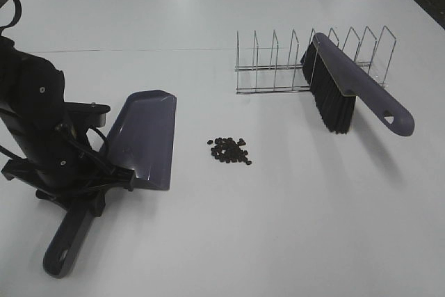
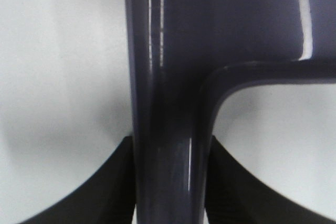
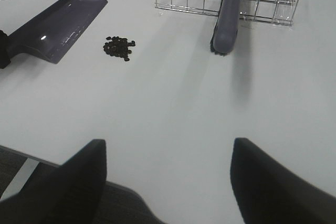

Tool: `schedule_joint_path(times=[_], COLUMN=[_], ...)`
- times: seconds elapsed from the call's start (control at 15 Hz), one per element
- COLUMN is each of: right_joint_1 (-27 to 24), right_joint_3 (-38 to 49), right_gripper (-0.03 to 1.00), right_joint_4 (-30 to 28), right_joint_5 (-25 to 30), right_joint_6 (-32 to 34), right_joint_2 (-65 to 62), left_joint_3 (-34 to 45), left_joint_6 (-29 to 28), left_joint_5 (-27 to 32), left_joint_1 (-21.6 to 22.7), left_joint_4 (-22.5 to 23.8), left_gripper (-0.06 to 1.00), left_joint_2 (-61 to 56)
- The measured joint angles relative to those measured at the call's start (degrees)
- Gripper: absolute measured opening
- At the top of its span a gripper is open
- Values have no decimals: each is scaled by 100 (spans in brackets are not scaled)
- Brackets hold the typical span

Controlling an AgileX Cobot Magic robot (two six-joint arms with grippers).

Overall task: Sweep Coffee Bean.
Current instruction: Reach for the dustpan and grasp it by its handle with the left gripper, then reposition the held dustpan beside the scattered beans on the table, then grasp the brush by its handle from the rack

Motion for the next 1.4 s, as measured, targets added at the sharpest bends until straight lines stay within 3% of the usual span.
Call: schedule_joint_path(times=[0.27, 0.53, 1.13, 1.27, 1.4], right_joint_1=[0, 0, 0, 0, 0], right_joint_3=[0, 0, 0, -235, -728], right_gripper=[60, 60, 61, 84, 96], right_joint_4=[0, 0, -52, -40, -11], right_joint_5=[0, 0, -40, -115, -172], right_joint_6=[0, 0, 149, 235, 264], right_joint_2=[0, 0, 613, 1341, 2315], left_joint_3=[0, 0, 0, 0, 0], left_joint_6=[0, -34, -86, -97, -97], left_joint_5=[57, 103, 97, 97, 97], left_joint_1=[-11, -344, -361, -361, -361], left_joint_4=[86, 126, 160, 160, 160], left_gripper=[32, 32, 32, 32, 32], left_joint_2=[0, 0, 0, 0, 0])
